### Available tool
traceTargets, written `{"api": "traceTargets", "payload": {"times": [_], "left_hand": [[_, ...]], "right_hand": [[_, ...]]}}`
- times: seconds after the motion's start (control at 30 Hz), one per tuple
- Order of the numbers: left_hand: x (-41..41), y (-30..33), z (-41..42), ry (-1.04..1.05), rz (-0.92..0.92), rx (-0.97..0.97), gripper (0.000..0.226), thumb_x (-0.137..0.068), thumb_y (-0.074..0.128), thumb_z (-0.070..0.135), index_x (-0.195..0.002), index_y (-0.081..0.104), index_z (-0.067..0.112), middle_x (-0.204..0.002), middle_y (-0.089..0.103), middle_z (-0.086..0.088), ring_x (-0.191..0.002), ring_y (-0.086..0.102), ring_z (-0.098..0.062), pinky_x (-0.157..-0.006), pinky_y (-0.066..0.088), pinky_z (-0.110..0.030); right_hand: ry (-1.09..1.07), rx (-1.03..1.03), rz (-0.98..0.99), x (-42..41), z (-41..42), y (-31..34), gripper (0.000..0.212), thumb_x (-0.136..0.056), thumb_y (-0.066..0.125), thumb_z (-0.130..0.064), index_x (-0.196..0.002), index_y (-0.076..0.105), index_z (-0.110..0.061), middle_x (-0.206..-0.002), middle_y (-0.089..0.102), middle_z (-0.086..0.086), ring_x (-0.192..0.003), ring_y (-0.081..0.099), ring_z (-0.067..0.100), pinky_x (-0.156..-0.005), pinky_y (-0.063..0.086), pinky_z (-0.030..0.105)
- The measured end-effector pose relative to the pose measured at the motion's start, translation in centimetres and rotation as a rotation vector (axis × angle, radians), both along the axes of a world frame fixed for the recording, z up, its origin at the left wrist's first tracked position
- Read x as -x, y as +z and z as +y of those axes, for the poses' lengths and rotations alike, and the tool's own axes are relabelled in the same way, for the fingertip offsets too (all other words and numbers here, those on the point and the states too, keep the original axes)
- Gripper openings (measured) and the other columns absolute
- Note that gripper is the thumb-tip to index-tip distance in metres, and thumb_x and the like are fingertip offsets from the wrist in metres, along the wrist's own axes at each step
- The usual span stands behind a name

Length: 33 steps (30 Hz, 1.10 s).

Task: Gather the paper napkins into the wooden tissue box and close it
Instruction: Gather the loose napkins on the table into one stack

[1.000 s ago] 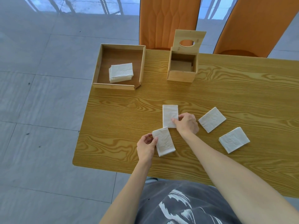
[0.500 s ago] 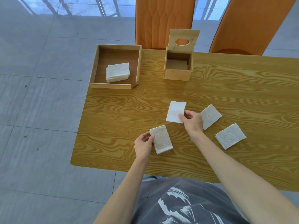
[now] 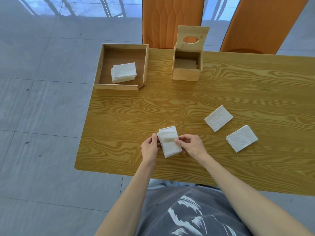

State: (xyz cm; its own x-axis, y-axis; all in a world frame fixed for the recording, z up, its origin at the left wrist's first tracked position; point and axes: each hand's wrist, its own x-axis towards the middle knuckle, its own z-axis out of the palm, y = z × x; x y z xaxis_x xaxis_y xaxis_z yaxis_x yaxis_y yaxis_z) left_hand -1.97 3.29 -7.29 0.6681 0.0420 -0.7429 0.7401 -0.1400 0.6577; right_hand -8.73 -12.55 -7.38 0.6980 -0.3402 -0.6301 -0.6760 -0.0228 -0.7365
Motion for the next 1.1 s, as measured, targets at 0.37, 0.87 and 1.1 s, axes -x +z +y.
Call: {"api": "traceTargets", "payload": {"times": [0.37,0.87,1.1], "left_hand": [[0.3,-0.1,-0.3,-0.078,-0.058,0.055,0.032,-0.084,0.078,0.010,-0.113,0.066,0.010,-0.107,0.075,-0.007,-0.098,0.072,-0.018,-0.080,0.057,-0.027],[-1.7,0.3,-5.9,-0.202,-0.113,0.044,0.035,-0.085,0.077,0.010,-0.117,0.065,0.014,-0.114,0.072,-0.008,-0.106,0.069,-0.022,-0.082,0.057,-0.028],[-2.7,0.0,-7.6,-0.201,-0.105,0.030,0.030,-0.086,0.076,0.012,-0.113,0.065,0.017,-0.113,0.072,-0.008,-0.104,0.070,-0.022,-0.089,0.059,-0.037]], "right_hand": [[0.179,0.519,0.046,-0.3,1.2,0.3,0.031,-0.080,0.077,-0.041,-0.104,0.069,-0.023,-0.093,0.073,-0.008,-0.086,0.067,0.012,-0.070,0.055,0.031],[-0.476,0.552,0.310,-0.4,-10.4,1.8,0.038,-0.092,0.058,-0.040,-0.122,0.062,-0.016,-0.113,0.068,0.001,-0.105,0.062,0.025,-0.077,0.043,0.034],[-0.510,0.526,0.448,-1.4,-13.0,2.0,0.057,-0.081,0.068,-0.056,-0.118,0.058,-0.014,-0.113,0.067,0.008,-0.104,0.063,0.033,-0.082,0.047,0.040]]}}
